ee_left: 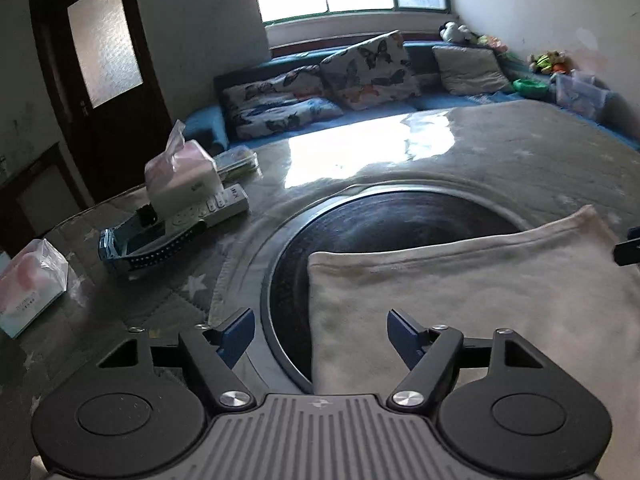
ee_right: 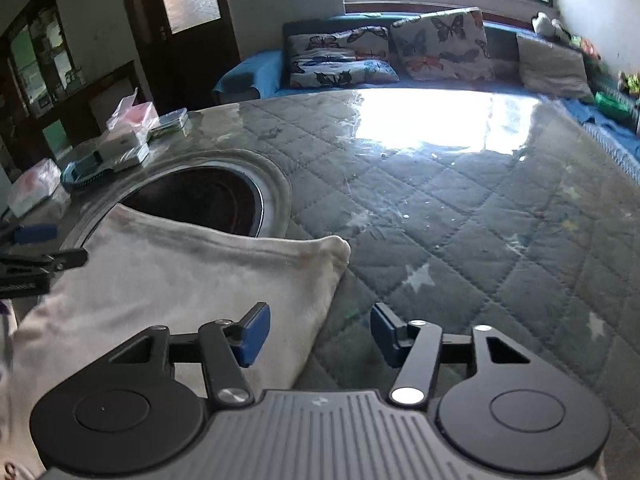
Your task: Fold clothes
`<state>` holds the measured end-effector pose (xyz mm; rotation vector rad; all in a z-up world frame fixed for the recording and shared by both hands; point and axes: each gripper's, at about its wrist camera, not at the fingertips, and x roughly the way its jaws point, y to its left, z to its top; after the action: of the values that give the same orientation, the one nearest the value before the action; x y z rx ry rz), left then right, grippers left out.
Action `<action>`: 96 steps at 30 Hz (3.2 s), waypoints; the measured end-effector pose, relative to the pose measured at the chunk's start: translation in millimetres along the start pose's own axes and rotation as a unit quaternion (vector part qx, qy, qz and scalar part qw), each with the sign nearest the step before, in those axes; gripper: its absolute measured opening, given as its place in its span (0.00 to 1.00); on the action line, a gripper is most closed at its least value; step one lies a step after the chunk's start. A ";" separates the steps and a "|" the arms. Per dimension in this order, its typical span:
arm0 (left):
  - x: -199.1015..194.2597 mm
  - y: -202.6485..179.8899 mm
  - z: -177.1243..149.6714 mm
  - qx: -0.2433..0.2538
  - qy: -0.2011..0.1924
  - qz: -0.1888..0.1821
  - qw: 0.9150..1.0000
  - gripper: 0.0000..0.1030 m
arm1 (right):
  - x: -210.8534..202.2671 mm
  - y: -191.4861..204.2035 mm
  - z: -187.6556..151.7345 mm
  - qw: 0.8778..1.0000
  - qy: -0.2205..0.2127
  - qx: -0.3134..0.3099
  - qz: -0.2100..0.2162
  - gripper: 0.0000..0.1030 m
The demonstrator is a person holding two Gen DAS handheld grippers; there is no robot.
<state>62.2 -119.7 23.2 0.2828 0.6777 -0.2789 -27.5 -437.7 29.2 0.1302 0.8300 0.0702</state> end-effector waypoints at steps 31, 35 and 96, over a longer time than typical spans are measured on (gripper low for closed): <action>0.7 62.8 17.1 -0.063 0.002 0.064 0.996 0.14 | 50.9 44.2 76.0 0.996 -0.017 -0.088 0.005 0.45; -37.2 70.7 -13.7 -0.068 -0.011 0.094 0.993 0.37 | 11.7 54.6 48.0 0.993 -0.020 -0.116 0.032 0.55; -170.2 137.5 -163.4 -0.278 0.010 0.178 0.944 0.59 | -66.6 190.6 -119.8 0.942 -0.030 -0.292 0.161 0.81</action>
<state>-111.1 91.0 34.6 -0.1369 0.6849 0.2643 -163.1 -246.0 25.0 -0.2930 0.6908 0.6126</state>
